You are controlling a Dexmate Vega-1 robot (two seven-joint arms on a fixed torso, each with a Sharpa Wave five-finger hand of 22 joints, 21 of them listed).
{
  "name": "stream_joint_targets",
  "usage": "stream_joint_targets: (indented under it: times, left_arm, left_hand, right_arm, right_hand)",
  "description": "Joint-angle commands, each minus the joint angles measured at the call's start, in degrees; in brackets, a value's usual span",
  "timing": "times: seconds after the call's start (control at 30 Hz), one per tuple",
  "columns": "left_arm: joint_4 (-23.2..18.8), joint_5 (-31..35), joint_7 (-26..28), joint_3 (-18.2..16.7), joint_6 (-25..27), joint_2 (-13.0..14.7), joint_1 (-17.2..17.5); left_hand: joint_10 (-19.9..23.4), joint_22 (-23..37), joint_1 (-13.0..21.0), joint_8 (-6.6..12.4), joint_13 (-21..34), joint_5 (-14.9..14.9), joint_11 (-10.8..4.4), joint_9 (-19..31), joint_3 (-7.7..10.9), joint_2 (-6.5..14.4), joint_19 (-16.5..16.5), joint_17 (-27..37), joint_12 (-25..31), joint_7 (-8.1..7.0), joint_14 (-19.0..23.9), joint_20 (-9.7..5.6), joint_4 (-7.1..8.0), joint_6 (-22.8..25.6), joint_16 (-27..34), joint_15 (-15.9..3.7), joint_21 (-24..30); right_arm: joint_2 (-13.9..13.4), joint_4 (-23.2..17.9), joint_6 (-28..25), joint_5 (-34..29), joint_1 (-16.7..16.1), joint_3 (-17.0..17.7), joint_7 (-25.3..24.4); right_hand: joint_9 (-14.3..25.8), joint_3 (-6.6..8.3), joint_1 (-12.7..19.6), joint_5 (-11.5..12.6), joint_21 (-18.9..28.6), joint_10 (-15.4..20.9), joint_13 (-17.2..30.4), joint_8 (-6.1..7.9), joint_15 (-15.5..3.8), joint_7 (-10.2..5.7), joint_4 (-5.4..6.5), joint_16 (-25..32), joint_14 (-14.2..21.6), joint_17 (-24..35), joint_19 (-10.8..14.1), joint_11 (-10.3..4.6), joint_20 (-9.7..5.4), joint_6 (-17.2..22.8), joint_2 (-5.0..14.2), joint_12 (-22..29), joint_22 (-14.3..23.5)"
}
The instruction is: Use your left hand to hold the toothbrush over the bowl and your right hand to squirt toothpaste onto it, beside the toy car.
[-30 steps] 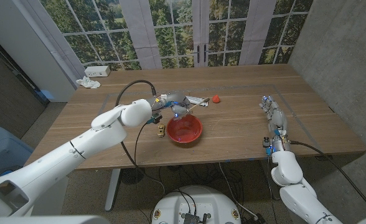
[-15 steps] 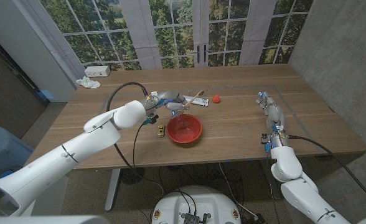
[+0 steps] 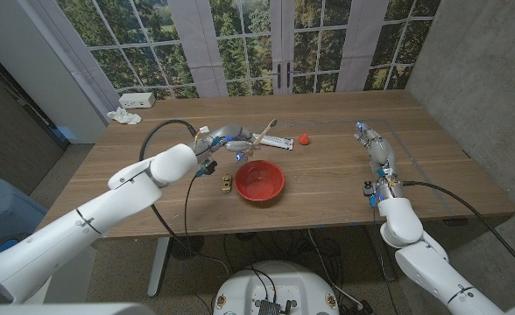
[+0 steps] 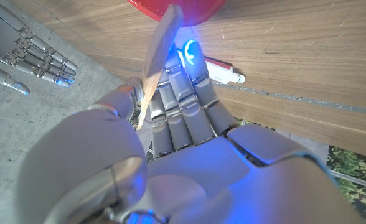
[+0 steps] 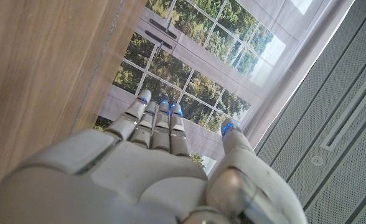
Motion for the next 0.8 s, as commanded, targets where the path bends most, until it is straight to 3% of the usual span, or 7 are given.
stream_joint_targets:
  times: [0.03,0.8]
  left_arm:
    - [1.5,-7.9,2.1,-2.3,-1.3,0.5,1.6]
    - [6.3,-18.6,4.0,-4.8,-6.5,0.2,3.6]
  left_hand:
    - [11.0,-0.2,2.0,-0.3,0.0,0.0,-10.49,0.4,2.31,2.6,-0.4,0.1,-0.3,-0.41,5.4,-8.16,1.1,2.3,-0.3,-4.96,0.7]
    - [11.4,-1.9,1.5,-0.98,0.4,-0.2,-10.45,0.7,3.0,2.6,-1.1,0.1,-0.6,-0.24,5.9,-8.19,0.72,2.8,-0.9,-4.93,3.0]
  right_arm:
    - [-1.7,-1.9,-3.3,-2.5,1.9,-1.0,-0.2]
    - [-4.7,-5.1,-10.6,-7.0,7.4,-4.3,1.0]
  right_hand:
    - [0.2,0.21,0.6,0.4,-0.4,0.5,0.1,0.26,0.08,0.04,-0.65,-0.1,0.5,0.0,0.4,0.01,-0.02,0.8,-0.13,0.1,0.2]
    - [0.2,0.88,2.0,0.8,-0.9,1.1,0.1,0.29,-0.23,-0.17,-1.35,-0.1,0.8,-0.2,0.8,-0.21,-0.37,1.1,-0.2,0.2,0.2]
